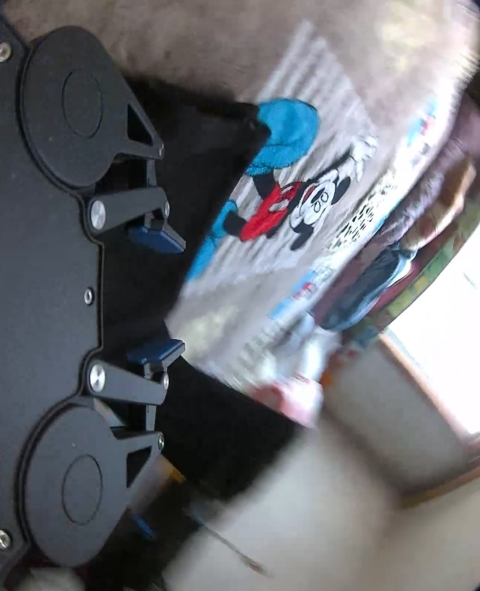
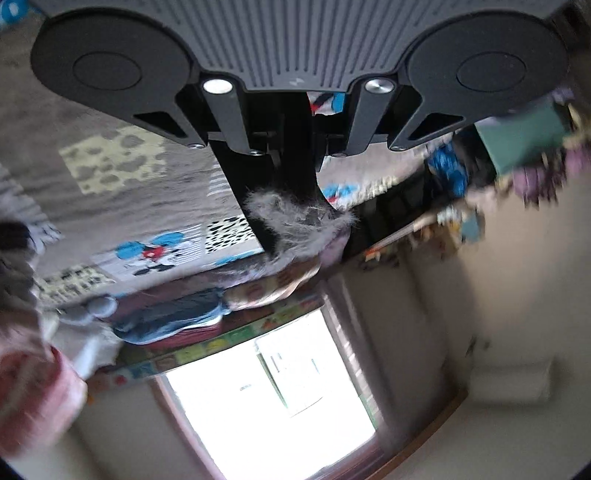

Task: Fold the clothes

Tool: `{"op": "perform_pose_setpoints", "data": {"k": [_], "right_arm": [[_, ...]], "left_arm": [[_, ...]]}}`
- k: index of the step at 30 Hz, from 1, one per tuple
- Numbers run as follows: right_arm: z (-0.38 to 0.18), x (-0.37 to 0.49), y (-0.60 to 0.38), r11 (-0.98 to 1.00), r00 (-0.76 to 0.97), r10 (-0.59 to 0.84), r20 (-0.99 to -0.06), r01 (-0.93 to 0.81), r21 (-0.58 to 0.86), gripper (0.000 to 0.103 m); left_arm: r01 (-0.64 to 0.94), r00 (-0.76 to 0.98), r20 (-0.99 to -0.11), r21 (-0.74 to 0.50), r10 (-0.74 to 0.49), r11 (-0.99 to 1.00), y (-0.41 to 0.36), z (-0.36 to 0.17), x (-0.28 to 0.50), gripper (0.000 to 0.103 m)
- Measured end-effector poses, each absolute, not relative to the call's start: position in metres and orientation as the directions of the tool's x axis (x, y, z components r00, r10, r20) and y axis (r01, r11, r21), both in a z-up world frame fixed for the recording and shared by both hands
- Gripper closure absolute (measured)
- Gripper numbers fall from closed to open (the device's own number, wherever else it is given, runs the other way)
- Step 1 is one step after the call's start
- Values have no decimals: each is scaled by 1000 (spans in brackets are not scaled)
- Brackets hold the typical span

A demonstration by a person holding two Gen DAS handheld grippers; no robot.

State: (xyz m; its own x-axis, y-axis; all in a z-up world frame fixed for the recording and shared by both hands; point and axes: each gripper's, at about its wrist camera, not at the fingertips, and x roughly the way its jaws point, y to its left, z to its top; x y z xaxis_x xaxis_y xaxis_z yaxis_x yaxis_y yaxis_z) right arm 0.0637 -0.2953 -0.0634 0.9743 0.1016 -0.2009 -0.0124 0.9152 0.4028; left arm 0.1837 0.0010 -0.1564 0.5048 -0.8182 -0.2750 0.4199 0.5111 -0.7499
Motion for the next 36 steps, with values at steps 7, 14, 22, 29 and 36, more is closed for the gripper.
{"op": "perform_pose_setpoints", "data": {"k": [7,14,22,29,36], "right_arm": [[-75,94,-221,981,948,136,-287,-88,175,89],[-99,111,-159,988,931,118,-346,-146,-55,89],[-128,110,-96,896,918,56,-393,-219,-386,89],[-136,99,-62,787,935,26,-353,-237,-569,89],[-140,92,-48,760,937,30,-348,-247,-601,89]], "left_arm": [[254,472,-25,-953,-881,163,48,-170,203,40],[232,438,-42,-960,-898,158,52,-167,217,37],[218,438,-89,-955,-895,202,57,-165,238,37],[300,437,-175,-896,-882,327,56,-153,235,38],[415,510,-369,-686,-777,598,35,-145,218,88]]}}
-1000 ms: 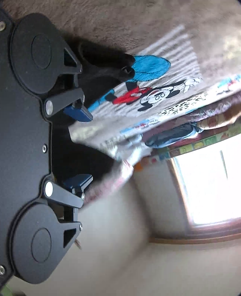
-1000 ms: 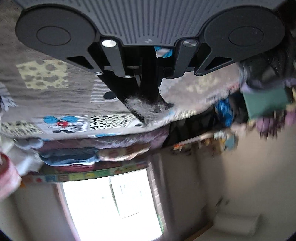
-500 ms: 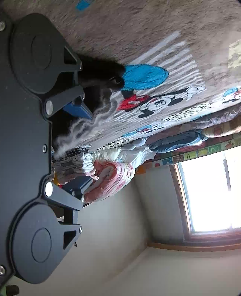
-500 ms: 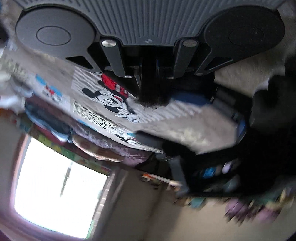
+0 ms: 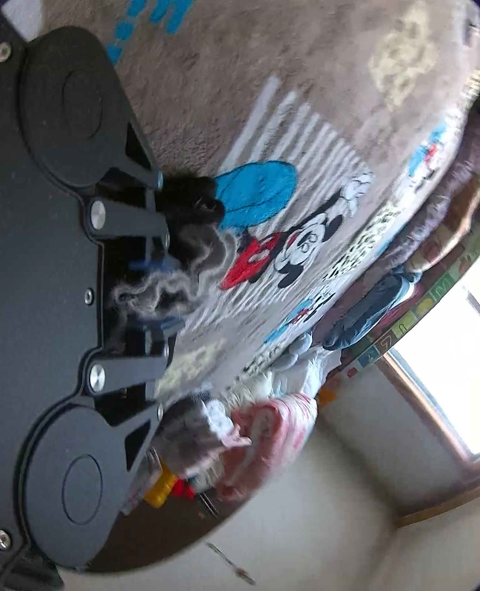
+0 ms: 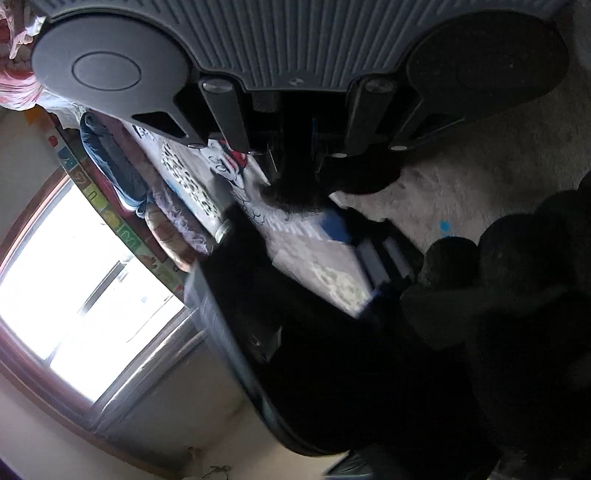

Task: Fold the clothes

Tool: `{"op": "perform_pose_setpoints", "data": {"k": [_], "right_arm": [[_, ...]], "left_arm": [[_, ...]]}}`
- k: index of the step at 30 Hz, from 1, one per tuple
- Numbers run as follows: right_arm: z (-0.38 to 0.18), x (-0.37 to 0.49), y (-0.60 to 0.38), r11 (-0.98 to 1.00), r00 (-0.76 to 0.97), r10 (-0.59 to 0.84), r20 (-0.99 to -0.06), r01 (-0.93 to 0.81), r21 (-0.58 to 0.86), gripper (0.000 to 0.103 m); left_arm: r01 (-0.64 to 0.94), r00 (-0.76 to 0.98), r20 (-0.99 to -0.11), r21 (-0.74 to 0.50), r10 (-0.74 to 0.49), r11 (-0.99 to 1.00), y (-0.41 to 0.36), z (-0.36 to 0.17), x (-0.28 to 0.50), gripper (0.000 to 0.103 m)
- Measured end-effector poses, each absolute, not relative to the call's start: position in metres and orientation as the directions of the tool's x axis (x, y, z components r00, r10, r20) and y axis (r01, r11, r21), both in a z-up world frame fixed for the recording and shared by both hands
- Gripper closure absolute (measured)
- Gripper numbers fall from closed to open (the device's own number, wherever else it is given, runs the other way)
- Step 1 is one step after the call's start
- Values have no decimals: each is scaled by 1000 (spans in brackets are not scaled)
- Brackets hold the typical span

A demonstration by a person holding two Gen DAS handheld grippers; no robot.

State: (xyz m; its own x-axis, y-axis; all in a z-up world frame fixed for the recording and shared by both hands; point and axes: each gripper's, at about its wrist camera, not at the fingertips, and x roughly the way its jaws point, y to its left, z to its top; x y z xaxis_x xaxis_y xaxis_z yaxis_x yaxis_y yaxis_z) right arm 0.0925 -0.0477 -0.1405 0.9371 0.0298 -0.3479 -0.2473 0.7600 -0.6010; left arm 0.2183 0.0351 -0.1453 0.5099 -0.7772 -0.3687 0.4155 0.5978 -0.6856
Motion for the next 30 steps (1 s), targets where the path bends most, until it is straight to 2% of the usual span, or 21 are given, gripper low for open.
{"op": "perform_pose_setpoints", "data": {"k": [3,5,7,8,10,12,14,17,19,22,24,26,27,29,30], "right_arm": [[-139,88,-47,776,936,29,-350,-241,-583,88],[-135,84,-46,782,940,33,-339,-235,-577,86],[-131,79,-47,797,934,51,-353,-251,-550,74],[-130,73,-48,800,931,64,-358,-263,-539,71],[-126,57,-55,816,923,103,-371,-292,-499,63],[-121,35,-70,837,914,147,-378,-319,-444,61],[-116,19,-94,876,909,172,-380,-318,-363,61],[-107,9,-142,952,917,160,-364,-242,-190,61],[-103,11,-181,983,932,124,-341,-164,-89,61],[-102,22,-214,995,937,82,-340,-96,-27,61],[-105,30,-223,995,938,87,-336,-95,-6,61],[-102,44,-222,992,936,121,-329,-127,5,61],[-103,54,-220,989,934,141,-329,-146,9,61],[-115,71,-213,982,914,172,-367,-187,-5,62],[-124,80,-211,979,898,181,-401,-205,-17,63]], "left_arm": [[430,543,-371,-648,-754,629,36,-144,215,93],[434,580,-437,-548,-687,715,27,-145,215,93],[433,584,-491,-485,-646,760,21,-150,220,93],[440,587,-498,-465,-638,768,20,-150,219,93],[449,600,-513,-419,-614,789,18,-149,216,87],[467,614,-516,-374,-598,802,16,-144,212,86],[474,633,-517,-329,-576,817,16,-139,208,78],[475,683,-478,-283,-552,833,24,-126,200,75],[487,722,-419,-257,-550,835,25,-116,194,75],[542,732,-353,-217,-583,812,10,-105,187,75],[589,708,-355,-182,-611,788,-5,-109,186,75],[617,686,-394,-131,-612,776,-19,-119,186,75],[612,684,-446,-81,-577,787,-26,-129,189,75],[601,679,-543,22,-495,799,-39,-149,194,75],[611,686,-545,72,-482,788,-42,-158,192,74]]}}
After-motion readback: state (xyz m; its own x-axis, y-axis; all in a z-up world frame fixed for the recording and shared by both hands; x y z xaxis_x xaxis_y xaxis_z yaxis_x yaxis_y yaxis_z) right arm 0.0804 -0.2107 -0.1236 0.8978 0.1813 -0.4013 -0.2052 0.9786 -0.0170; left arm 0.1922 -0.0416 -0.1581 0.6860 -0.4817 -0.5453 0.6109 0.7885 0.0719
